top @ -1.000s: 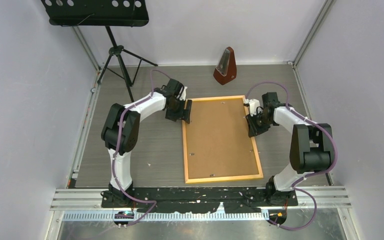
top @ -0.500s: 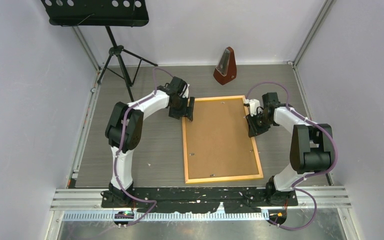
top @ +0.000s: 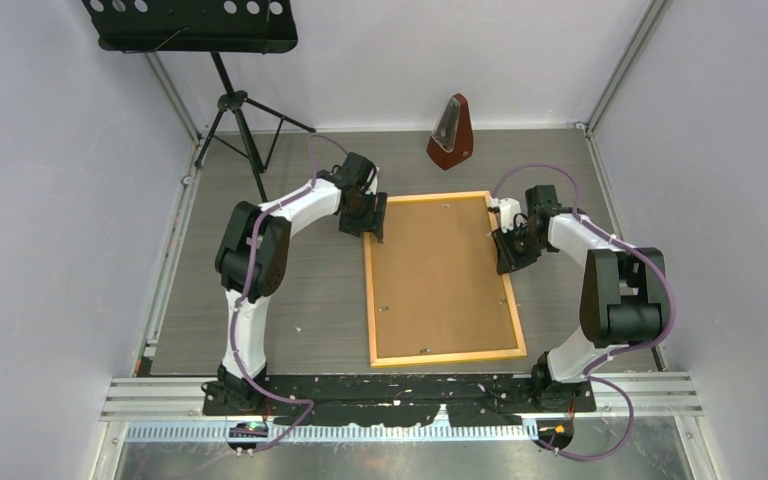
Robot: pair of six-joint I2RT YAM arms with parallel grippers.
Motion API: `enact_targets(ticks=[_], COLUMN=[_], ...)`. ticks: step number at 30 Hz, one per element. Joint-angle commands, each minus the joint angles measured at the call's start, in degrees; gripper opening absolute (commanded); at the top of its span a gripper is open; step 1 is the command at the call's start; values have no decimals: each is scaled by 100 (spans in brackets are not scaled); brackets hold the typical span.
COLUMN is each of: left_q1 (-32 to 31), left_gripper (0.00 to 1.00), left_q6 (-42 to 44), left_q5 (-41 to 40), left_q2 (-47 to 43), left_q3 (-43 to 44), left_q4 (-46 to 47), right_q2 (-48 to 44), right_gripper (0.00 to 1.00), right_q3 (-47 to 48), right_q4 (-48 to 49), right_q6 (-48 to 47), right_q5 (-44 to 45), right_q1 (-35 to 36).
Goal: Put the photo into the frame
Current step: Install the photo frame at the center of the board.
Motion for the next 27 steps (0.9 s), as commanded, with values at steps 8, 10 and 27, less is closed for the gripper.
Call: enact_targets(ticks=[8, 10, 27], left_q1=[-117, -151, -251], left_gripper=[62, 62, 61], left_q6=[155, 188, 234], left_q5=[-126, -165, -280], left_q2=[-297, -298, -180], left_q3=[-557, -560, -223], left_q4=[279, 284, 154], right_q2=[17, 3, -34], right_gripper=[12, 12, 12], right_q3=[-40, -42, -61], right_q4=[-199, -207, -234], right_q6=[-275, -276, -268], right_q5=[-48, -48, -44], right_q1=[-5, -7, -9])
